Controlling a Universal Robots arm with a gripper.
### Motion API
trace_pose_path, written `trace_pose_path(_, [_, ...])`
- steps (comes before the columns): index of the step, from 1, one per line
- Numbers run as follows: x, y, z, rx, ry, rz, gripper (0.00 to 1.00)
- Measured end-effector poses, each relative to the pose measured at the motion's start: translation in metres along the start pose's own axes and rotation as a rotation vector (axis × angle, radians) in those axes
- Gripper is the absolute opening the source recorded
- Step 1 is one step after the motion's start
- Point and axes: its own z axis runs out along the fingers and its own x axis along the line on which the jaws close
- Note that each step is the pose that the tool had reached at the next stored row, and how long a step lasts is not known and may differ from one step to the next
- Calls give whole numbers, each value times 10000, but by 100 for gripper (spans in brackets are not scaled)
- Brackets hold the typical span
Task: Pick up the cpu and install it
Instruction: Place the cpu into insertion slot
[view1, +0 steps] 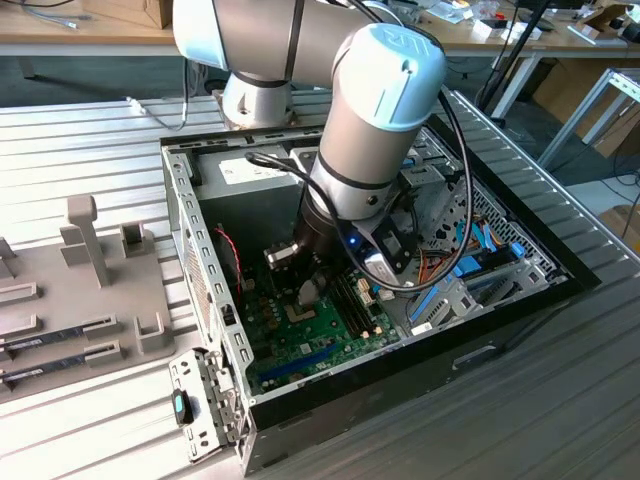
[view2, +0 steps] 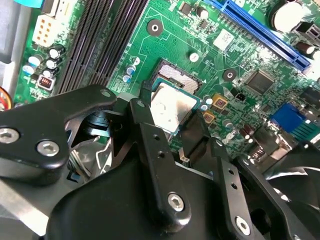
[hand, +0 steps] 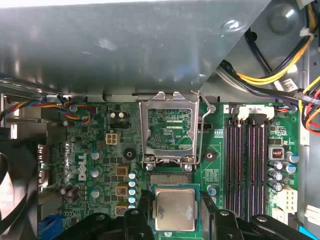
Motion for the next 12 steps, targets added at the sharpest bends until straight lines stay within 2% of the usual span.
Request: trace_pose_path(12, [12,-16,145,0,0,1,47])
